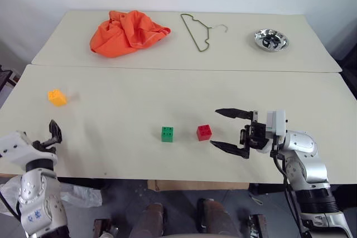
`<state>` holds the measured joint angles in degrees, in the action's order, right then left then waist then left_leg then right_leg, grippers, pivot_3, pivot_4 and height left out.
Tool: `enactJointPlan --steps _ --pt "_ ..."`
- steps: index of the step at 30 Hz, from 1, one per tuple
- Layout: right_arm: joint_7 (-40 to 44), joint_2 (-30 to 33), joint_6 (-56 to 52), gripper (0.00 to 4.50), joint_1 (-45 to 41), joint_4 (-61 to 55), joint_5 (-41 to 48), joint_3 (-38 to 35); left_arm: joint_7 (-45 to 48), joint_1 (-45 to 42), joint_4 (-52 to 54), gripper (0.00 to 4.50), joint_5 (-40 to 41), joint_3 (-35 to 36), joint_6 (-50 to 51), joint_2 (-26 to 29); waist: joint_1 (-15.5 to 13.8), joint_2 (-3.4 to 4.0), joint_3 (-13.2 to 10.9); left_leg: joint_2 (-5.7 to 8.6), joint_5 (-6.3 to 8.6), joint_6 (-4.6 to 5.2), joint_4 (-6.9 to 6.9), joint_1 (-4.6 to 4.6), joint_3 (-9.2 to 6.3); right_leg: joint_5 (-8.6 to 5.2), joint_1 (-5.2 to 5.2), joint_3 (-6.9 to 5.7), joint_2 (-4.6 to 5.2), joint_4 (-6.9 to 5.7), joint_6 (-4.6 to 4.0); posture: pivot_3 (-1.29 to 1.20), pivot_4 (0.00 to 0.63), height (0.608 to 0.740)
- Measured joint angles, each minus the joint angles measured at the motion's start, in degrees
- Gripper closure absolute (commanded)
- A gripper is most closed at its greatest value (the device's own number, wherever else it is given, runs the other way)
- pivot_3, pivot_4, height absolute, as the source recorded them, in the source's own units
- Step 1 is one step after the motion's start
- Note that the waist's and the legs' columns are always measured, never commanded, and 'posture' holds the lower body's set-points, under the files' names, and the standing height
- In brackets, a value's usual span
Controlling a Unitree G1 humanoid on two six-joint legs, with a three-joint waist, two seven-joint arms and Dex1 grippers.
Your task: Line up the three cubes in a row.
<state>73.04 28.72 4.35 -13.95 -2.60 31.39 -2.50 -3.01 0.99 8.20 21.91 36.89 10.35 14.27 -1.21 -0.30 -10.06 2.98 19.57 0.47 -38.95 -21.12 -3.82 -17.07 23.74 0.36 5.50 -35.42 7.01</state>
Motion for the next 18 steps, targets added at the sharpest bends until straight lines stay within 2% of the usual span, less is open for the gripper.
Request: enactJointPlan --steps 1,4,7,13,18 --pt "-0.2 0.0 -0.1 0.0 0.0 -0.4 0.0 0.0 0.0 -0.7 0.1 0.04 0.1 0.0 0.7 0.8 0.2 0.03 0.0 0.01 0.0 0.0 0.02 0.04 0.03 0.0 0.01 -0.01 0.0 -0.01 0.0 0.0 0.15 0.74" --pt "-1.4 0.0 -0.1 0.0 0.6 -1.3 -0.8 0.3 4.3 -10.9 -14.4 0.04 0.6 -1.2 4.7 10.8 -0.2 -0.11 0.0 -0.03 -0.14 -0.26 0.02 -0.02 -0.21 -0.04 0.06 -0.18 -0.09 -0.13 -0.08 0.0 0.15 0.74" --pt "-1.8 0.0 -0.1 0.0 0.6 -1.6 -1.1 0.4 8.4 -17.2 -23.0 0.04 -0.4 -3.1 3.9 16.3 -0.1 -0.09 0.0 0.08 -0.13 -0.21 0.05 0.01 -0.18 -0.04 0.07 -0.18 0.0 -0.18 -0.08 0.0 0.15 0.74" --pt "-2.8 -0.5 0.2 0.0 -0.5 -1.7 -1.6 1.8 12.7 -28.7 -43.2 0.04 -4.6 -8.1 -1.7 19.3 0.0 -0.11 0.0 0.14 -0.12 -0.17 0.06 -0.07 -0.17 -0.02 0.12 -0.58 0.03 -0.28 -0.04 0.0 0.15 0.74" --pt "-3.7 -0.5 0.2 0.0 -0.4 -2.0 -1.7 2.1 13.7 -34.3 -51.6 0.04 -7.7 -11.1 -6.5 20.7 0.2 -0.1 0.0 0.14 -0.12 -0.16 0.07 -0.09 -0.17 -0.02 0.14 -0.61 0.04 -0.31 -0.04 0.0 0.15 0.74"
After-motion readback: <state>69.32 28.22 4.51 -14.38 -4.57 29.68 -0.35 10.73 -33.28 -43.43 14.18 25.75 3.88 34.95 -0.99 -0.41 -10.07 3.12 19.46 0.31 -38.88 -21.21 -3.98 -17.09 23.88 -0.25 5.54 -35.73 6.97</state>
